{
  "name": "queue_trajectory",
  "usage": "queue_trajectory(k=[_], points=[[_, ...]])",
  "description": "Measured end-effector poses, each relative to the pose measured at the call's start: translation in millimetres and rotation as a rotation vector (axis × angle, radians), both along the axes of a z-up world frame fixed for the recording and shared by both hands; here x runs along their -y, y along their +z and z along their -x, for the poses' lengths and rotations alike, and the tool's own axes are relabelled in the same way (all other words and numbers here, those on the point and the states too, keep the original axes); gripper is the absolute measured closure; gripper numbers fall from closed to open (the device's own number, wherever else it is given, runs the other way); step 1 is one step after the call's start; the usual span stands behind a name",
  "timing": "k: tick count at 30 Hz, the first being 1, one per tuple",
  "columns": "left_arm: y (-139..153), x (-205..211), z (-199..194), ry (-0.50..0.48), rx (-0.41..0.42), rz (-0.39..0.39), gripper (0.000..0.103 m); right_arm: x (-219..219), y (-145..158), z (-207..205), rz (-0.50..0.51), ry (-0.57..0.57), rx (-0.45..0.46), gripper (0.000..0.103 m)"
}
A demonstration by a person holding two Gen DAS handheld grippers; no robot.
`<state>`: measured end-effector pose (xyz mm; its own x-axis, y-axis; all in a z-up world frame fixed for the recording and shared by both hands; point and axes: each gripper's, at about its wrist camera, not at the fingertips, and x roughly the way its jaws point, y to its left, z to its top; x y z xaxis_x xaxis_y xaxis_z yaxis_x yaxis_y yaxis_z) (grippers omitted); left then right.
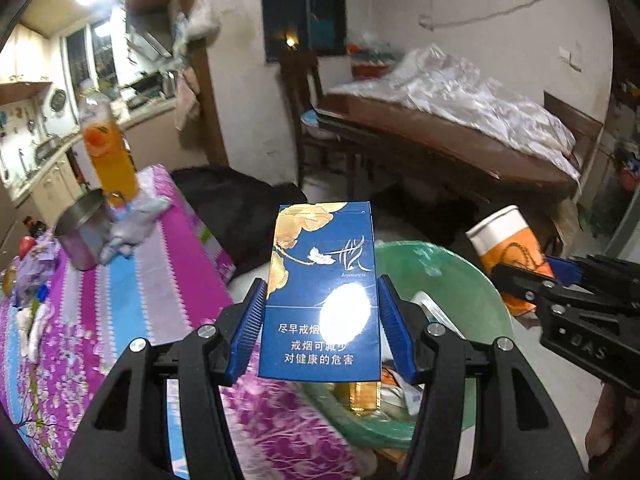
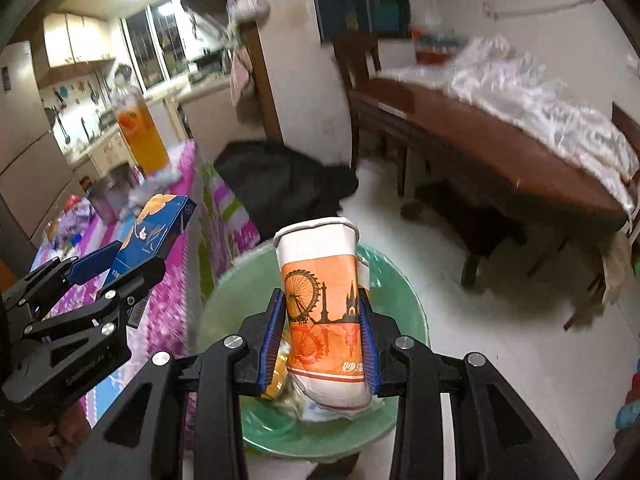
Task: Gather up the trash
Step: 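Lift and carry the cigarette pack and paper cup over the green bin, then open the left tool to drop the cigarette pack while the right tool drops the cup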
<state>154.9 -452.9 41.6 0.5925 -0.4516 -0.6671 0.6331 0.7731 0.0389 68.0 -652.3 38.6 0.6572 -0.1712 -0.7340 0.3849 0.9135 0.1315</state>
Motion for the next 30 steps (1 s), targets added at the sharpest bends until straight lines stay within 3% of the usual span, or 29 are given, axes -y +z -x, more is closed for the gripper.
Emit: queue_trajectory(k=[4, 11, 30], points=[[-14.1, 9.6, -6.5, -0.007, -0.044, -0.028, 0.05, 15.0, -15.5, -17.3, -0.04, 0.012, -0.077, 0.067], [-23.6, 7.6, -21.5, 0.011, -0.069, -0.049, 0.05, 24.1, -25.9, -25.7, -0.059, 0.023, -0.133, 0.067], [-26.9, 14.8, -27.6, -0.005, -0.096, -0.047, 0.05, 22.0, -31.9, -33.1, -0.066, 0.014, -0.154, 0.067]])
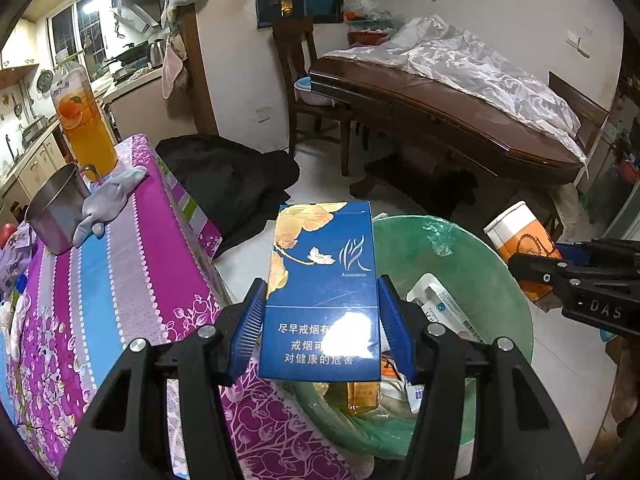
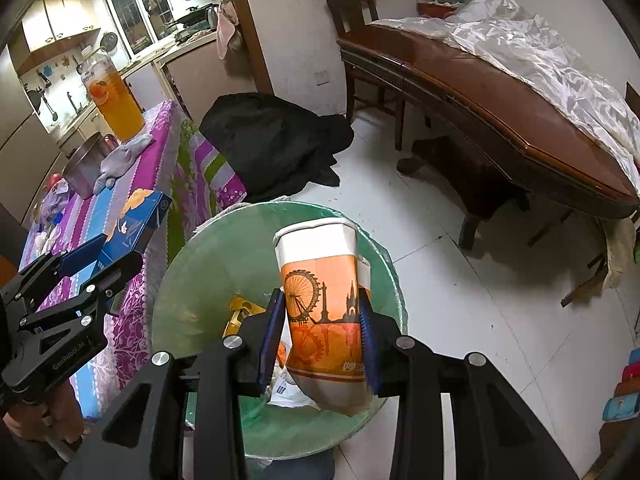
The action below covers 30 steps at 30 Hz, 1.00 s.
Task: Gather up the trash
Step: 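Open the left tool to drop the cigarette pack while the right tool drops the cup, then move both open tools back over the table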
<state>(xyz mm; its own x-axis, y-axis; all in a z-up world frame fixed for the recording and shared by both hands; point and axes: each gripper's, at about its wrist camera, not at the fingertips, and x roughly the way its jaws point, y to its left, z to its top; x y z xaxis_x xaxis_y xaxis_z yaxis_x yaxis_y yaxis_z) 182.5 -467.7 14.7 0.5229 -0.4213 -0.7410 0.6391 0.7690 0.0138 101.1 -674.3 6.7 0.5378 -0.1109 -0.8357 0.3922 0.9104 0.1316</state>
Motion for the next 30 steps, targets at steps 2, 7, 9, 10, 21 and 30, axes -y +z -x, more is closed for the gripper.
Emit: queue_trajectory(k=[2, 7, 9, 10, 21, 30], points=[[-0.1, 0.2, 0.5, -0.002, 0.003, 0.001, 0.05, 0.1, -0.9, -0.3, -0.001, 0.001, -0.001, 0.067], [-0.4, 3.5, 2.5, -0.007, 0.006, -0.002, 0.049, 1.9, -1.8, 0.9, -0.002, -0.006, 0.005, 0.063], [-0.7, 4.9, 3.1, -0.005, 0.012, -0.007, 0.049, 4.3, -0.5, 2.9, -0.012, -0.01, 0.019, 0.057], [-0.7, 5.0, 3.1, -0.004, 0.009, -0.007, 0.048, 5.2, 0.5, 4.0, -0.014, -0.012, 0.026, 0.052], [-2.8, 7.0, 4.9, -0.003, 0.002, -0.007, 0.043, 7.7, -1.8, 11.6, -0.023, -0.024, 0.039, 0.052], [-3.2, 6.2, 8.4, -0.008, -0.002, -0.008, 0.043, 3.4, 0.2, 12.6, -0.019, -0.013, 0.049, 0.052]])
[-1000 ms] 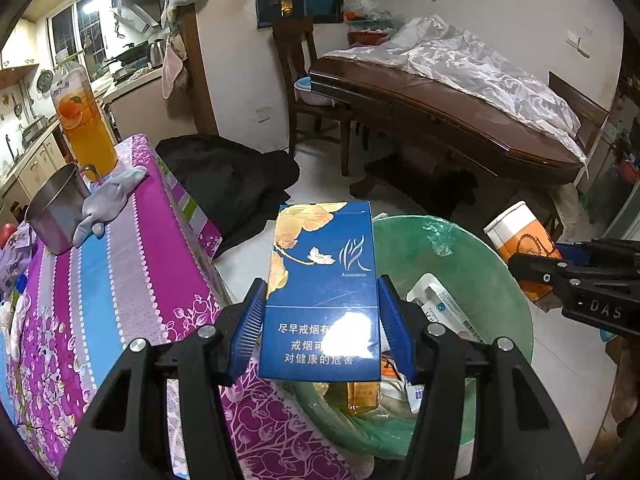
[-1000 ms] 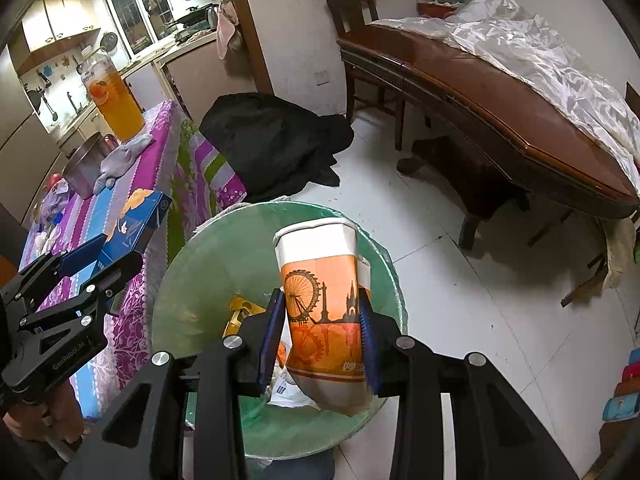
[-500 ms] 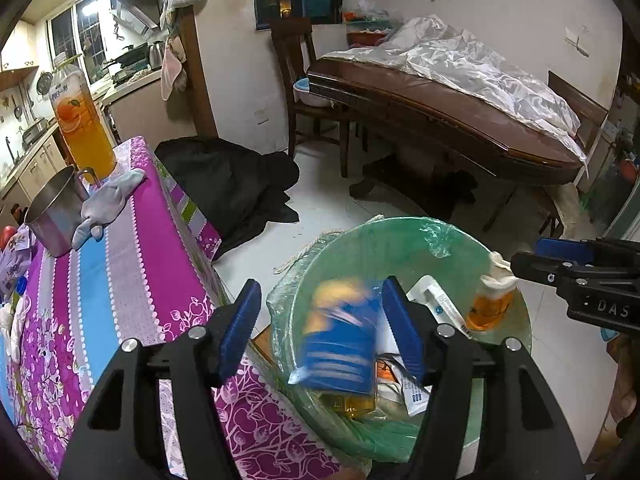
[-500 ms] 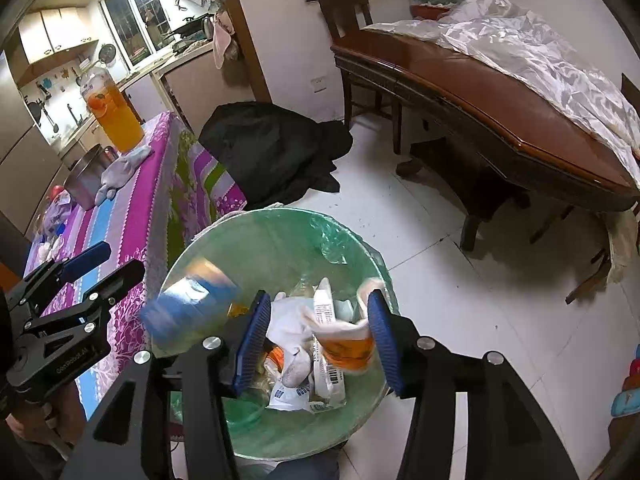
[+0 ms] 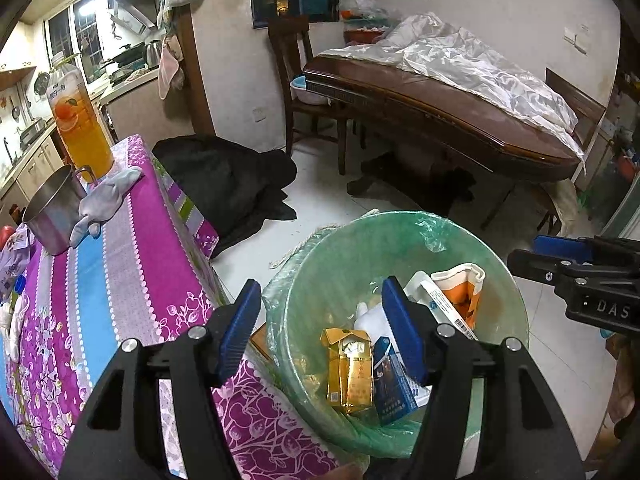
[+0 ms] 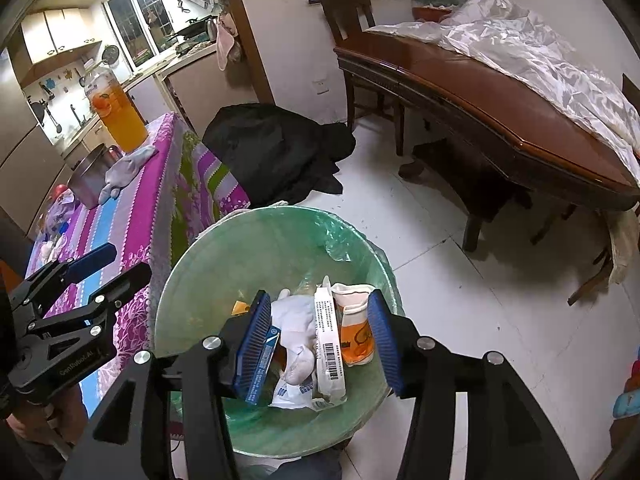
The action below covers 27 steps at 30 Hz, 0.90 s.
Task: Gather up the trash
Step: 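Move both open tools back over the table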
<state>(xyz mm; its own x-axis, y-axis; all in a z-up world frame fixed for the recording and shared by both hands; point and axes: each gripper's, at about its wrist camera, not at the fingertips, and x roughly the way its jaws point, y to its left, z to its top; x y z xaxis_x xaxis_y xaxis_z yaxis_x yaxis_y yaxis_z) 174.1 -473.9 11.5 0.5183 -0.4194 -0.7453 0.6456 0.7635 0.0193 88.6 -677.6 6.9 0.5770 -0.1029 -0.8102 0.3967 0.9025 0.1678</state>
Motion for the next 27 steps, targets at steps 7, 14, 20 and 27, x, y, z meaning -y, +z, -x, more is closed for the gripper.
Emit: queue_trajectory(k=[7, 14, 20, 27], points=[[0.4, -13.6, 1.9, 0.008, -0.001, 0.006, 0.043, -9.6, 3.3, 1.3, 0.012, 0.014, 0.008, 0.051], [3.9, -41.3, -1.2, 0.035, 0.0, 0.016, 0.043, -42.3, 17.6, 7.2, 0.088, 0.034, 0.068, 0.041], [10.0, -86.4, -13.4, 0.085, 0.016, 0.028, 0.039, -101.0, 38.3, 6.9, 0.208, 0.087, 0.19, 0.022], [16.7, -180.5, -40.8, 0.188, 0.087, 0.014, 0.031, -182.5, 54.1, -9.3, 0.226, 0.211, 0.342, 0.017]])
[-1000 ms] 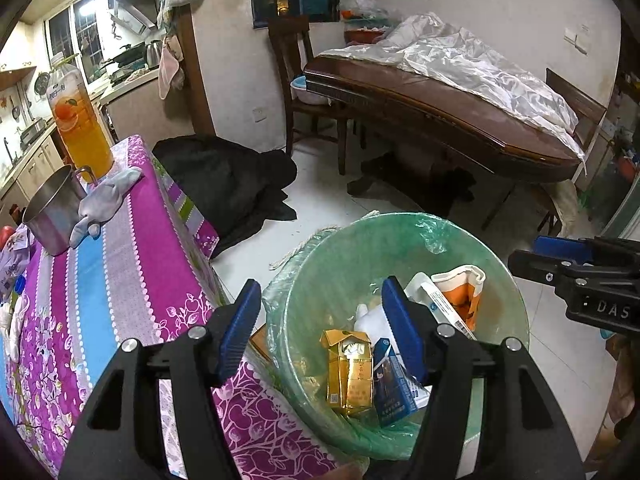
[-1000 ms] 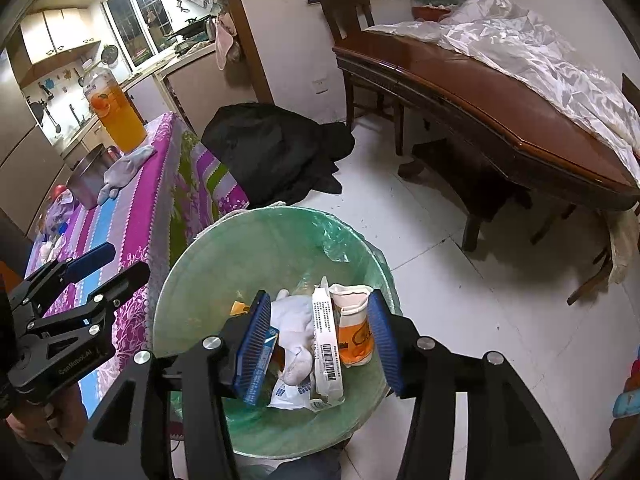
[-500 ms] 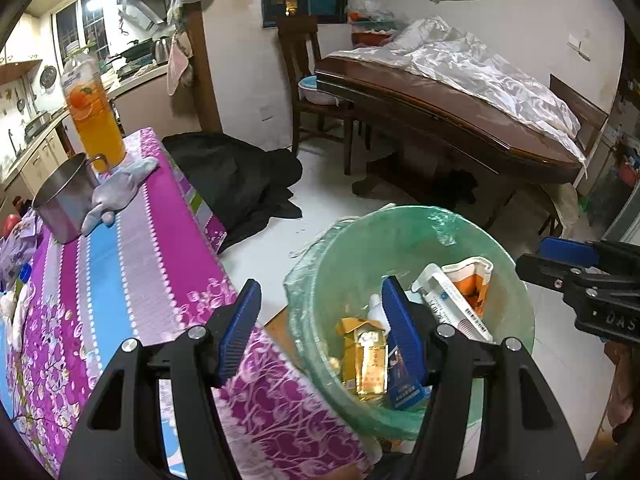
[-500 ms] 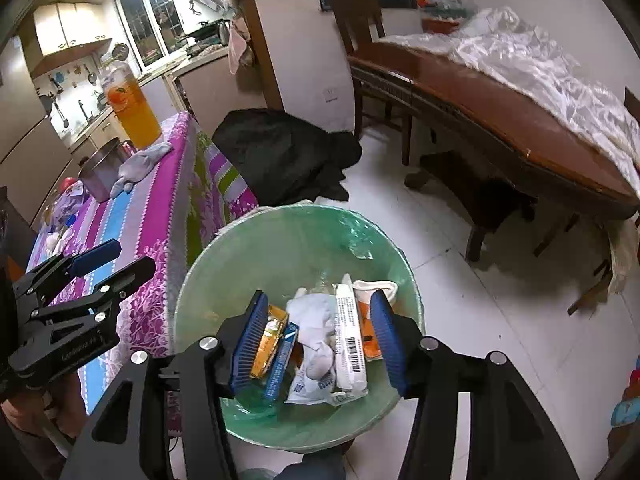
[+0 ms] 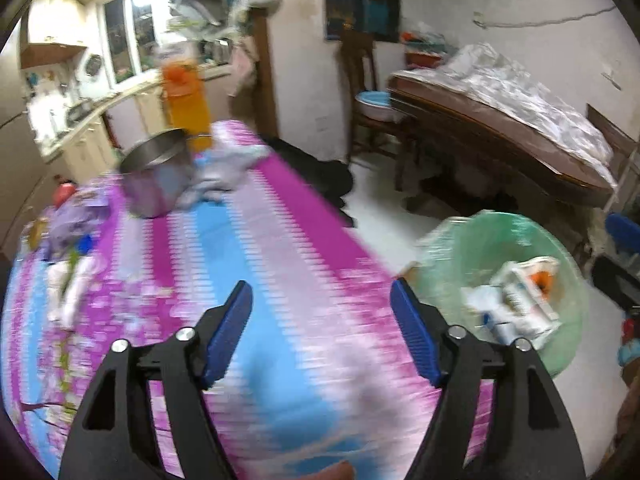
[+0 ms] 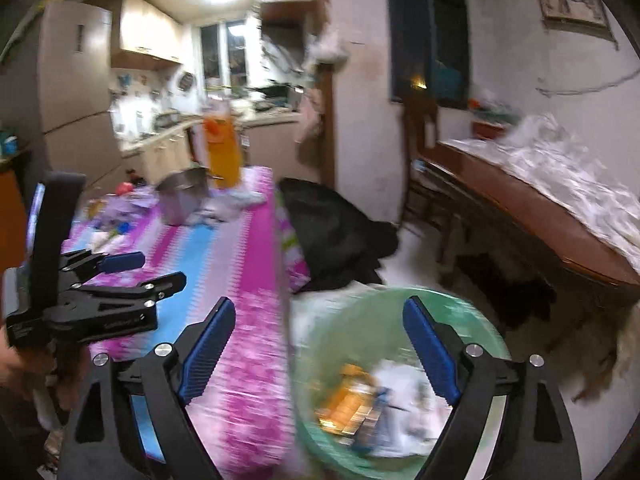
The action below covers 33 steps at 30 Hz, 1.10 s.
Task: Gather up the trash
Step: 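Move both open tools back over the table, then grasp the white glove with the right tool while the left tool grasps the white lid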
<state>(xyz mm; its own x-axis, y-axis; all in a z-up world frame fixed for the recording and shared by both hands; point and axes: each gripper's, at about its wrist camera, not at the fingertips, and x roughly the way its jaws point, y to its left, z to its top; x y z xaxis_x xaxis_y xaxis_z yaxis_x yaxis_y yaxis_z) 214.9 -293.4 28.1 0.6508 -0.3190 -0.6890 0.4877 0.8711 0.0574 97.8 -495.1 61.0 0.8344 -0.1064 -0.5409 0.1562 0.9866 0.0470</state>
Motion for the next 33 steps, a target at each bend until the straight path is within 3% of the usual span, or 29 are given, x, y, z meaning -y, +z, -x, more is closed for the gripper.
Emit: queue_trajectory(k=[4, 10, 11, 15, 19, 23, 28, 33], points=[[-5.7, -88.9, -35.1, 0.145, 0.008, -0.042, 0.031, -49.0, -7.5, -21.1, -0.025, 0.115, -0.014, 0.016], [-11.2, -251.4, -91.9, 0.449, -0.034, -0.048, 0.031, -126.5, -28.3, -74.1, -0.094, 0.298, -0.101, 0.019], [-12.3, -272.6, -99.4, 0.488, -0.042, -0.046, 0.031, -143.4, -31.9, -89.1, -0.127, 0.339, -0.12, 0.021], [-14.9, -326.3, -120.7, 0.559, -0.047, -0.046, 0.031, -194.9, -46.1, -141.9, -0.272, 0.448, -0.194, 0.052], [-15.7, -339.7, -137.5, 0.573, -0.047, -0.042, 0.031, -264.3, -67.1, -214.0, -0.369, 0.522, -0.275, 0.057], [-19.8, -334.2, -157.5, 0.553, -0.042, -0.06, 0.031, -334.9, -90.3, -277.1, -0.393, 0.53, -0.352, 0.057], [-20.1, -346.4, -170.5, 0.564, -0.031, -0.033, 0.031, -391.5, -100.1, -331.1, -0.284, 0.452, -0.377, 0.056], [-17.8, -359.4, -184.2, 0.583, -0.03, -0.004, 0.031, -414.1, -107.0, -345.2, -0.153, 0.425, -0.372, 0.055]])
